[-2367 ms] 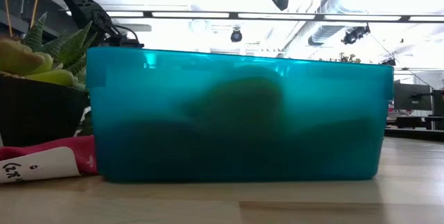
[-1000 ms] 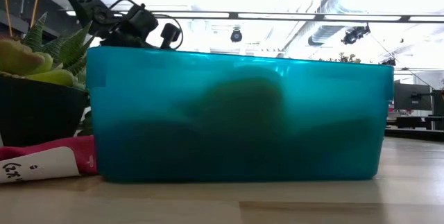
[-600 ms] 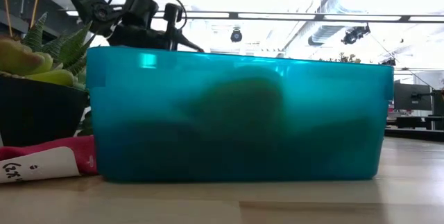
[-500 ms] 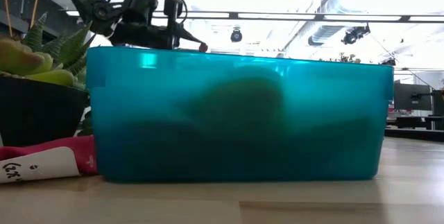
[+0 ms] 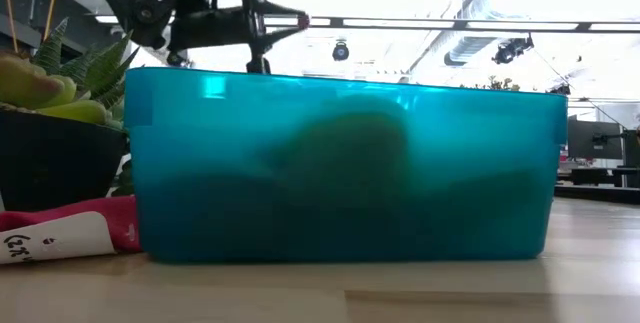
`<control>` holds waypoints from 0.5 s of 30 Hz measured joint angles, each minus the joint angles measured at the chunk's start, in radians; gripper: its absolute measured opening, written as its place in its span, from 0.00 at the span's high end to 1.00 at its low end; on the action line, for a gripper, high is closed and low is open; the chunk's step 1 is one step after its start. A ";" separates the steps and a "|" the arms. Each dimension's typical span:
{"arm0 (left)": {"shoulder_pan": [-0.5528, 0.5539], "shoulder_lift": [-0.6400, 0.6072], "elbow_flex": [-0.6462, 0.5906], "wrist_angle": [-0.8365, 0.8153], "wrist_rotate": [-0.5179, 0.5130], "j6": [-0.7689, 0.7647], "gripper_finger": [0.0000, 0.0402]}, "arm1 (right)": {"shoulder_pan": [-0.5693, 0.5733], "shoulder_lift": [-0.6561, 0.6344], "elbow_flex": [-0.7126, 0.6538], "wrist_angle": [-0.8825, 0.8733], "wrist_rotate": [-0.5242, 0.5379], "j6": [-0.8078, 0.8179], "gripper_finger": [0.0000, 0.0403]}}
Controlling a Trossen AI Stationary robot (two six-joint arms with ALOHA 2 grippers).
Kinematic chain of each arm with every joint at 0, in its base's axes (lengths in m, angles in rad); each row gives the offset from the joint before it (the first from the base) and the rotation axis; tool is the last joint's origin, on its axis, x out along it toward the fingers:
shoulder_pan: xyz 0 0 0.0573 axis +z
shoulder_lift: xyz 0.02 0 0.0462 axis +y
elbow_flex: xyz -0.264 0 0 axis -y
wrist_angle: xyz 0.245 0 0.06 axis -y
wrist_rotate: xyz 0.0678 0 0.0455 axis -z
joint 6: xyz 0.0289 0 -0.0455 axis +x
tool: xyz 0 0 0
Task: Pick and placing Produce into tupperware
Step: Put the red cherry into the blue bin
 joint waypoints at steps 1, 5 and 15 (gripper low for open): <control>-0.007 0.000 0.000 0.024 0.000 -0.007 0.80 | 0.000 -0.003 0.000 -0.020 0.001 0.000 1.00; -0.042 0.000 0.001 0.105 -0.001 -0.040 0.80 | 0.000 -0.014 0.000 -0.057 0.003 0.000 1.00; -0.161 0.000 0.093 0.123 0.001 -0.013 0.80 | 0.000 -0.016 0.000 -0.077 0.006 -0.001 1.00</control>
